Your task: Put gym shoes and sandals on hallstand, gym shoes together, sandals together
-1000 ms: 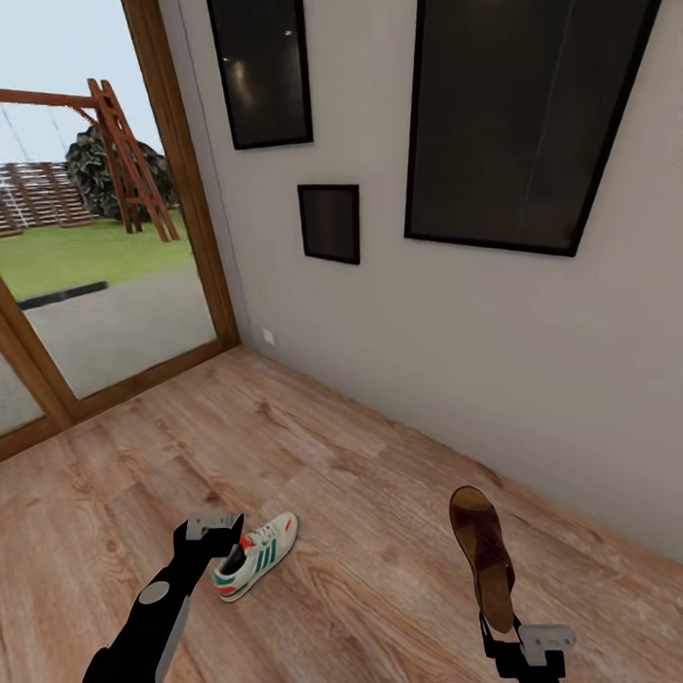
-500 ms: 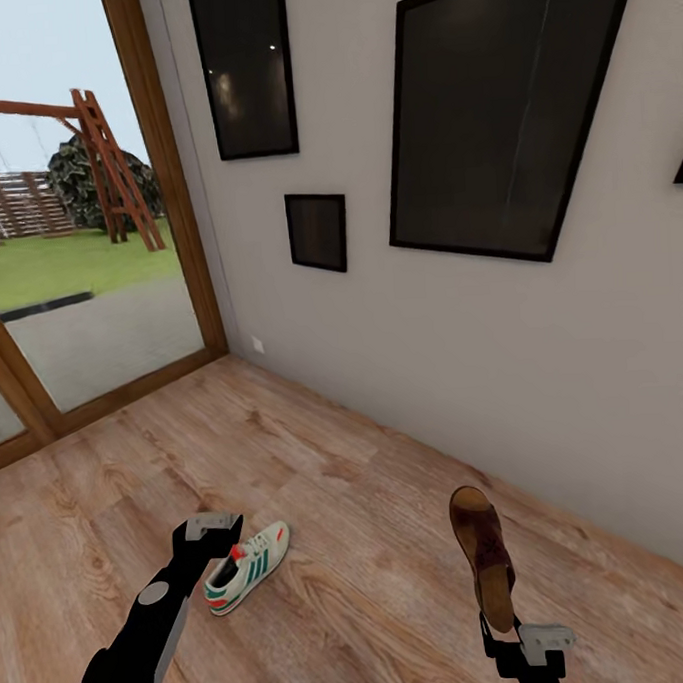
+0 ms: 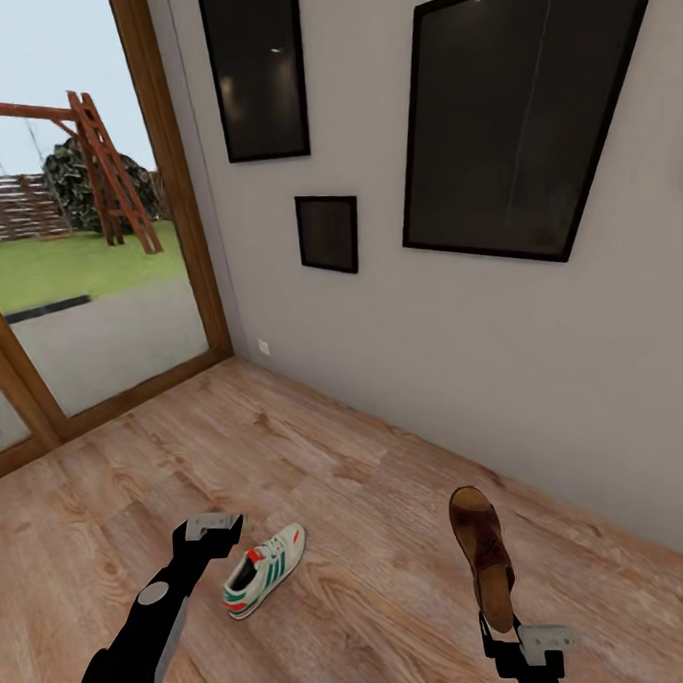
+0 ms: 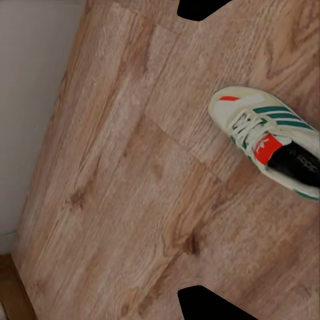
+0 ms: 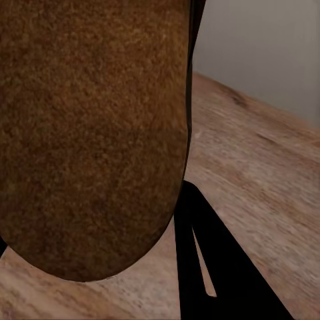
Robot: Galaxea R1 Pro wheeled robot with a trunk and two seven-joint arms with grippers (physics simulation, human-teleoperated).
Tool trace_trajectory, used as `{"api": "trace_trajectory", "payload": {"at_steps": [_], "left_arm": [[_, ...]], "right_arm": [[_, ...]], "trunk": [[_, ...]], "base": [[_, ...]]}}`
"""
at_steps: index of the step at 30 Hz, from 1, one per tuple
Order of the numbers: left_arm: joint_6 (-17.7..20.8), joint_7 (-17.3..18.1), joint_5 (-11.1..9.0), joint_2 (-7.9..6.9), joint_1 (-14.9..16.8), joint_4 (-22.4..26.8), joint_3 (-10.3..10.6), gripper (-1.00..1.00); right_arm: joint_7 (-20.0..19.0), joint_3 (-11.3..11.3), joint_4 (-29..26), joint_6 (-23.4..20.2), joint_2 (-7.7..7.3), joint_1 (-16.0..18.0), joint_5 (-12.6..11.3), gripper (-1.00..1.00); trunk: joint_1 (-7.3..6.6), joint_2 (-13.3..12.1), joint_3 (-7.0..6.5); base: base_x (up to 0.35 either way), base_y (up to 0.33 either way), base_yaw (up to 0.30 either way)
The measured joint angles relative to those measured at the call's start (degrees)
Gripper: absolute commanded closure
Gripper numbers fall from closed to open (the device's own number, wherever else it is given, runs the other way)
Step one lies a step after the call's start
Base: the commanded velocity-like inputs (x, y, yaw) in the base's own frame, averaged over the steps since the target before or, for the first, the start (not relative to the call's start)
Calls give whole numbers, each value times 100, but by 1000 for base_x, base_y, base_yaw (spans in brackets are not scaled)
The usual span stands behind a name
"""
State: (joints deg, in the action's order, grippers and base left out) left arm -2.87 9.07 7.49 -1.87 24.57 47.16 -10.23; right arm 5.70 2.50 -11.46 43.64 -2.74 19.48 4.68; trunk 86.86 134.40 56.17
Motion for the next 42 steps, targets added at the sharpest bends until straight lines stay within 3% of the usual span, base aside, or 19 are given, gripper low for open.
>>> {"api": "trace_trajectory", "payload": {"at_steps": [18, 29, 42], "left_arm": [[13, -1, 0, 6, 1, -2, 1, -100], [6, -2, 0, 7, 1, -4, 2, -100], [1, -2, 8, -2, 0, -3, 2, -100]], "right_arm": [[0, -6, -1, 0, 0, -1, 5, 100], [2, 1, -2, 2, -3, -1, -1, 100], [3, 6, -10, 3, 4, 0, -3, 100]], "trunk": [[-1, 0, -1], [0, 0, -43], [0, 0, -49]], "base": [[73, 275, -13], [11, 98, -209], [0, 6, -18]]}}
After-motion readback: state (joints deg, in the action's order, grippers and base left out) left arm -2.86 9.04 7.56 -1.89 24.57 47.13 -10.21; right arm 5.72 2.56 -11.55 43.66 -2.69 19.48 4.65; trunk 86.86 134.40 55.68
